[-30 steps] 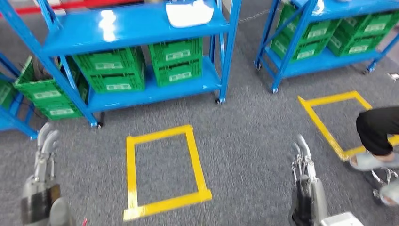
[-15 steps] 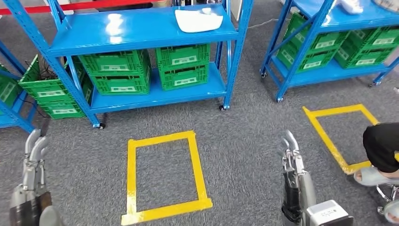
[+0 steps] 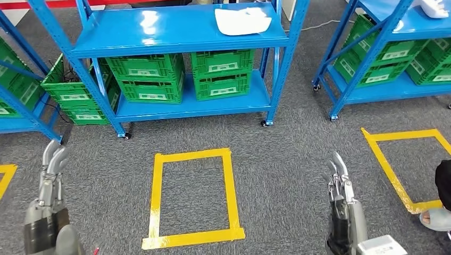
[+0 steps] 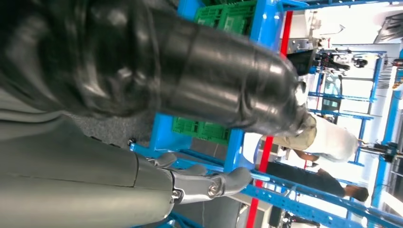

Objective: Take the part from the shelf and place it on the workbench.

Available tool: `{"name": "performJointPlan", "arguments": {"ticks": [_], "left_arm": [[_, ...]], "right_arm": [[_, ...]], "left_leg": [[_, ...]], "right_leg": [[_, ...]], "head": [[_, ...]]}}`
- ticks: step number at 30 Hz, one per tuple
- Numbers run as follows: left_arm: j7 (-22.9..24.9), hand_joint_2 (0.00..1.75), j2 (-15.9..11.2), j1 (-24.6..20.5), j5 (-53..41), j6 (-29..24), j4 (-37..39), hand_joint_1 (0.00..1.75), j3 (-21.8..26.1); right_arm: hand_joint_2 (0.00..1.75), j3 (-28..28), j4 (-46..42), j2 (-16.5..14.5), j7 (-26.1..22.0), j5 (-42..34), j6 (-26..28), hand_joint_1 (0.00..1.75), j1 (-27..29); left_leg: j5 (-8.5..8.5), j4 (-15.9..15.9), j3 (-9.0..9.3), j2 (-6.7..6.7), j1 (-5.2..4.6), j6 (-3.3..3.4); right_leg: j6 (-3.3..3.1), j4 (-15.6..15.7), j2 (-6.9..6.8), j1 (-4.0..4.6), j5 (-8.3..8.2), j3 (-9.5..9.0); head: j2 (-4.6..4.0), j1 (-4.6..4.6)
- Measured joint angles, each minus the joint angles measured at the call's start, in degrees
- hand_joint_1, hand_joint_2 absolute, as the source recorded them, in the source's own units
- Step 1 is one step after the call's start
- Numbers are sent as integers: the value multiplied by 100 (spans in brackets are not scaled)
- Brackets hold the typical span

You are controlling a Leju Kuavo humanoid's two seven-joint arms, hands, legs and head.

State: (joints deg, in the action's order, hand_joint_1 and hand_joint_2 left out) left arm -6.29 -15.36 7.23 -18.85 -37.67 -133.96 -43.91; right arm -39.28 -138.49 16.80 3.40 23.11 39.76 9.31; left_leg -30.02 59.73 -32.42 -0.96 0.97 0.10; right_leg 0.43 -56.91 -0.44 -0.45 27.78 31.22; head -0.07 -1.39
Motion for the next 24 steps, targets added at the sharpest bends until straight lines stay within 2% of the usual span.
{"name": "performJointPlan", "arguments": {"ticks": [2,4,5,6,8,9,10,11,15,17,19,20,21,22,24], "left_arm": [[-5,0,-1,1,1,-1,-3,0,-4],[-4,0,-3,6,4,-1,0,0,-9],[-4,0,-5,9,5,-2,1,0,-13],[-4,0,-7,8,5,-2,2,0,-16],[-4,0,-7,7,6,-2,2,0,-24],[-3,0,-7,4,7,-2,3,0,-26],[-3,0,-7,0,7,-2,3,0,-28],[-2,0,-6,2,8,-2,3,0,-31],[-4,0,-5,7,8,0,-3,0,-33],[-4,0,-2,4,8,1,-3,0,-33],[-4,0,2,3,8,1,-2,0,-33],[-4,0,2,3,8,1,0,0,-33],[-4,0,2,4,8,1,2,0,-33],[-4,0,2,4,9,1,2,0,-33],[-6,0,2,4,10,1,3,0,-33]], "right_arm": [[0,-1,1,0,-1,4,0,0,-6],[0,-2,3,0,-1,6,0,0,-9],[0,-3,5,-1,-1,6,0,0,-8],[0,-4,7,-1,-1,6,0,0,-8],[0,-5,11,-1,-1,6,0,0,-7],[0,-7,14,-1,-2,6,0,0,-8],[0,-8,16,1,-2,6,0,0,-9],[0,-9,18,2,-3,6,0,0,-12],[0,-19,21,10,-3,6,0,0,-19],[0,-21,21,20,-4,8,0,0,-19],[0,-23,24,25,-5,10,0,0,-18],[0,-23,26,26,-5,10,0,0,-17],[0,-25,28,26,-3,10,0,0,-18],[0,-26,30,28,7,11,0,0,-20],[0,-31,31,38,40,16,0,0,-33]], "left_leg": [[-228,570,-299,27,0,-24],[-417,1265,-730,33,5,-41],[-392,1416,-863,38,6,-44],[-261,1338,-873,43,6,-41],[170,631,-573,66,4,-18],[302,279,-396,80,0,-5],[357,19,-247,85,-6,13],[340,-105,-164,84,-13,31],[278,-159,-84,33,2,105],[260,-168,-58,28,22,150],[219,-166,-29,27,14,184],[194,-166,-3,21,8,190],[165,-166,35,11,1,191],[132,-166,86,0,-4,188],[62,-168,164,-17,-10,171]], "right_leg": [[-55,61,-8,-12,6,-72],[-78,62,-10,-9,37,-95],[-78,61,-9,-8,60,-114],[-71,61,-6,-8,85,-144],[-39,58,0,-10,152,-231],[-14,51,2,-3,187,-244],[19,38,7,6,226,-241],[54,28,6,15,256,-227],[155,-66,-2,19,368,-215],[212,-624,6,8,630,68],[245,-1415,7,0,895,557],[245,-1628,7,-3,900,726],[234,-1650,7,-3,795,804],[214,-1460,8,-1,588,777],[146,-745,14,16,95,540]], "head": [[0,72],[0,131],[0,156],[0,179],[0,229],[0,251],[0,269],[0,274],[0,221],[0,152],[0,69],[0,44],[0,24],[0,6],[0,-26]]}}
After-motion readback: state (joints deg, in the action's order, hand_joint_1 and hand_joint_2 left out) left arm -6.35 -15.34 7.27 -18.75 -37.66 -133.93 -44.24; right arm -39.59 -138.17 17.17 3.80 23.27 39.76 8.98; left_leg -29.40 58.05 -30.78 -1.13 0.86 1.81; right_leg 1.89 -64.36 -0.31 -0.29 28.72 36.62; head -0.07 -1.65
